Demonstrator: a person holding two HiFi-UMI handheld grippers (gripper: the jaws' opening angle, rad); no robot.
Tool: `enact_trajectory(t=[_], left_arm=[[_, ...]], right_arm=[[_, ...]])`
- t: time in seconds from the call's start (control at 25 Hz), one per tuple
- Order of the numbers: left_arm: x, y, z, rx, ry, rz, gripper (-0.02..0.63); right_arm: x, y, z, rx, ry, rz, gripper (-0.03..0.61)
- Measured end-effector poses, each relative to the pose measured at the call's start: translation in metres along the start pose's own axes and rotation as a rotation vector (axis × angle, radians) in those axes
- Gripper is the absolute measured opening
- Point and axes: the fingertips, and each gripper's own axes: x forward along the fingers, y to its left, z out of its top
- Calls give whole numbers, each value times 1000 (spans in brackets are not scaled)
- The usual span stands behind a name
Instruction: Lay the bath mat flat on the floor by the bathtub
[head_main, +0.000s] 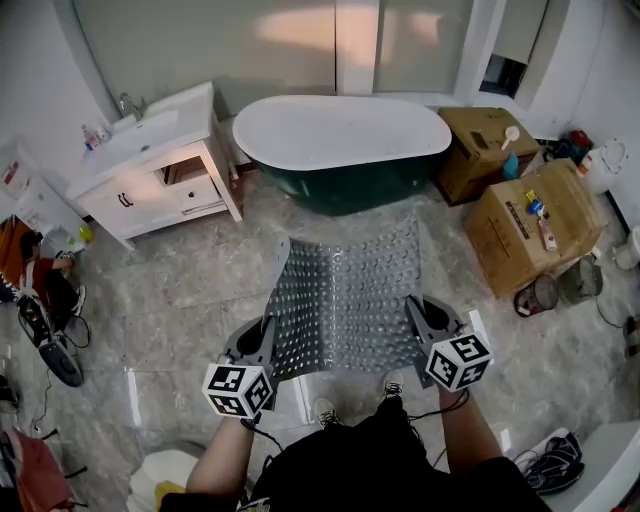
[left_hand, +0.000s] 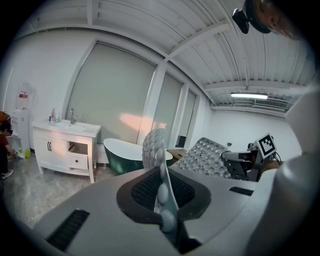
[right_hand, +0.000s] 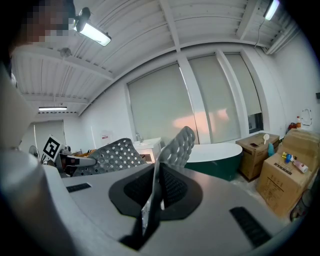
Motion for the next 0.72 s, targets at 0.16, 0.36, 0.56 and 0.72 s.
enact_trajectory(t=[0.16, 0.36, 0.56, 0.72], left_arm=[[14, -9, 4, -9, 1, 6, 29], [35, -25, 8, -14, 4, 16, 29], [60, -42, 9, -21, 7, 33, 29], [82, -55, 10, -29, 10, 50, 29]], right_arm=[[1, -18, 7, 3, 1, 0, 29], [1, -48, 14, 10, 4, 2, 29], [5, -82, 18, 14, 11, 12, 29], [10, -109, 23, 16, 18, 24, 29]])
